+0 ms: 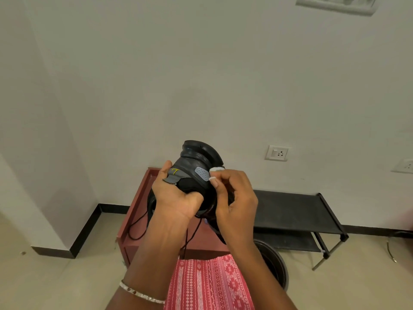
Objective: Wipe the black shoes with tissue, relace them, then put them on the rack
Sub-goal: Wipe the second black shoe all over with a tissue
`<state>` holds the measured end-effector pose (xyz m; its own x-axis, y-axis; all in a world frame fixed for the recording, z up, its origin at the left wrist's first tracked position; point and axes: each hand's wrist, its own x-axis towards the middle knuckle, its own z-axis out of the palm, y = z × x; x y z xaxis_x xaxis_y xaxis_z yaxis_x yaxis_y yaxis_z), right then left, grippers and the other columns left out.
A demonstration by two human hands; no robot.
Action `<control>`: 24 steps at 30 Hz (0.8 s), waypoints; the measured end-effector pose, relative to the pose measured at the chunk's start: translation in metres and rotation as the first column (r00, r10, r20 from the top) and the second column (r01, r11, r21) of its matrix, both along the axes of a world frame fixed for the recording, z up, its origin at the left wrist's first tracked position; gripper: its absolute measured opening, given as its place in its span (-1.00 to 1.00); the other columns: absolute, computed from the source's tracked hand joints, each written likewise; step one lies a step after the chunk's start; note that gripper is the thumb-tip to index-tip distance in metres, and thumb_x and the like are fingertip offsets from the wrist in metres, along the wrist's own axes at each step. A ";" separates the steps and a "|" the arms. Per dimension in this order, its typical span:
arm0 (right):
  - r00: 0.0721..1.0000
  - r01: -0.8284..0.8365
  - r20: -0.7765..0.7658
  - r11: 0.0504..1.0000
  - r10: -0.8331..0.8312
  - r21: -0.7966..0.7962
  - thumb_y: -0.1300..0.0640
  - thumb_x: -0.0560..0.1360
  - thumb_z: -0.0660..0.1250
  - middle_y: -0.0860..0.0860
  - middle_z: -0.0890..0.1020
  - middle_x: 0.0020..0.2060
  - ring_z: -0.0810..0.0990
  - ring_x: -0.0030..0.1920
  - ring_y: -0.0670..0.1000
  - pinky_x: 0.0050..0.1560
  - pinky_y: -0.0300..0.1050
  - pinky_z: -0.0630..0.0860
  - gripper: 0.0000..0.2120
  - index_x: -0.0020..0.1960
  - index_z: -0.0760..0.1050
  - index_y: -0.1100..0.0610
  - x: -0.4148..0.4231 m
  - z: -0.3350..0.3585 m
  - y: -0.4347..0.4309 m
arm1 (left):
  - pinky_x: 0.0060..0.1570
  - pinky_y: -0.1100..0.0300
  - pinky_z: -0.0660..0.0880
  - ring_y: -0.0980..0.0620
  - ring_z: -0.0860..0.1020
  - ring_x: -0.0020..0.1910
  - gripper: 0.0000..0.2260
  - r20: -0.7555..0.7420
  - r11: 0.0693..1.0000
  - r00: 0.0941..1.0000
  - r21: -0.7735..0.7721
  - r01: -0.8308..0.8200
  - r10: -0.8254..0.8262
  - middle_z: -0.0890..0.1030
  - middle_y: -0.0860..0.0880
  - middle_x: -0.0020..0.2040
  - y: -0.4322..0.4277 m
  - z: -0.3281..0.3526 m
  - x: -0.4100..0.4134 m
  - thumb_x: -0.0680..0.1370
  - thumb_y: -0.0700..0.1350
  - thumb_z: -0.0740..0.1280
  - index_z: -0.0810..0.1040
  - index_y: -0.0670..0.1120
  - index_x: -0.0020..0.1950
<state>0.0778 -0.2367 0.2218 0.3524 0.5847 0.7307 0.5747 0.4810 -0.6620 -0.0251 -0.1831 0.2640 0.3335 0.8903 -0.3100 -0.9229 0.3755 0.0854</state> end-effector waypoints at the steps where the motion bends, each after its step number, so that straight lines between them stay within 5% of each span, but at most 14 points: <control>1: 1.000 0.005 0.007 1.000 -0.005 -0.019 0.29 0.57 0.38 -0.12 0.61 -0.04 0.62 0.05 -0.04 0.02 -0.13 0.56 -0.90 0.03 0.62 0.15 0.004 -0.009 -0.001 | 0.28 -0.04 0.47 -0.13 0.60 0.14 -0.73 0.024 1.000 1.000 -0.005 -0.016 0.016 0.65 -0.16 0.08 0.002 -0.001 -0.004 0.60 0.00 0.26 0.62 -0.16 0.07; 6: 0.998 0.046 -0.027 0.971 -0.054 -0.235 0.24 0.58 0.36 -0.16 0.57 -0.05 0.59 0.01 -0.10 -0.02 0.00 0.57 -0.90 0.01 0.56 0.05 0.011 -0.047 -0.013 | 0.25 -0.04 0.49 -0.10 0.62 0.12 -0.75 0.044 0.999 0.998 -0.009 -0.046 0.047 0.68 -0.13 0.02 0.007 -0.003 -0.019 0.61 0.00 0.25 0.63 -0.14 0.03; 11: 0.987 -0.088 -0.145 0.989 0.070 -0.122 0.20 0.58 0.38 -0.15 0.61 -0.05 0.62 0.02 -0.04 0.00 -0.14 0.56 -0.90 0.02 0.59 0.03 -0.020 -0.003 -0.014 | 0.33 -0.10 0.43 -0.17 0.57 0.24 -0.63 0.031 1.000 1.000 -0.011 0.001 -0.001 0.60 -0.18 0.26 0.002 -0.008 -0.008 0.59 0.03 0.26 0.59 -0.19 0.24; 15: 0.988 -0.135 -0.077 0.990 0.131 -0.048 0.23 0.57 0.39 -0.17 0.58 -0.03 0.59 0.03 -0.01 0.01 -0.21 0.52 -0.84 0.12 0.59 0.05 -0.040 0.012 -0.013 | -0.01 -0.14 0.54 -0.22 0.63 -0.05 -0.61 -0.031 0.995 0.995 0.006 0.098 -0.098 0.66 -0.28 -0.06 -0.003 -0.006 -0.006 0.60 0.05 0.23 0.59 -0.25 0.14; 18: 0.992 -0.105 -0.083 0.992 0.099 -0.069 0.25 0.59 0.36 -0.12 0.56 -0.01 0.59 0.03 -0.01 0.00 -0.26 0.51 -0.83 0.16 0.58 0.10 -0.028 -0.010 -0.016 | 0.18 -0.16 0.47 -0.22 0.58 0.12 -0.67 0.015 0.999 0.999 -0.035 0.041 -0.040 0.63 -0.26 0.14 0.005 -0.009 -0.012 0.59 -0.03 0.27 0.58 -0.21 0.22; 20: 0.991 -0.097 -0.108 0.988 0.085 -0.118 0.24 0.58 0.37 -0.11 0.55 -0.03 0.58 -0.01 -0.01 -0.04 -0.28 0.50 -0.84 0.15 0.56 0.10 -0.021 -0.026 -0.022 | 0.35 -0.06 0.40 -0.06 0.51 0.33 -0.72 0.068 0.999 0.997 -0.042 -0.028 0.031 0.51 -0.02 0.39 0.016 -0.017 -0.017 0.49 -0.09 0.33 0.53 -0.02 0.21; 24: 0.993 -0.102 -0.078 0.984 0.092 -0.145 0.32 0.55 0.40 -0.08 0.56 -0.06 0.59 -0.05 -0.03 -0.05 -0.29 0.49 -0.86 0.02 0.56 0.10 -0.021 -0.034 -0.026 | 0.36 -0.01 0.41 -0.06 0.53 0.32 -0.80 0.074 0.996 0.995 -0.052 -0.067 0.071 0.57 -0.02 0.33 0.018 -0.013 -0.019 0.58 -0.05 0.28 0.58 -0.06 0.14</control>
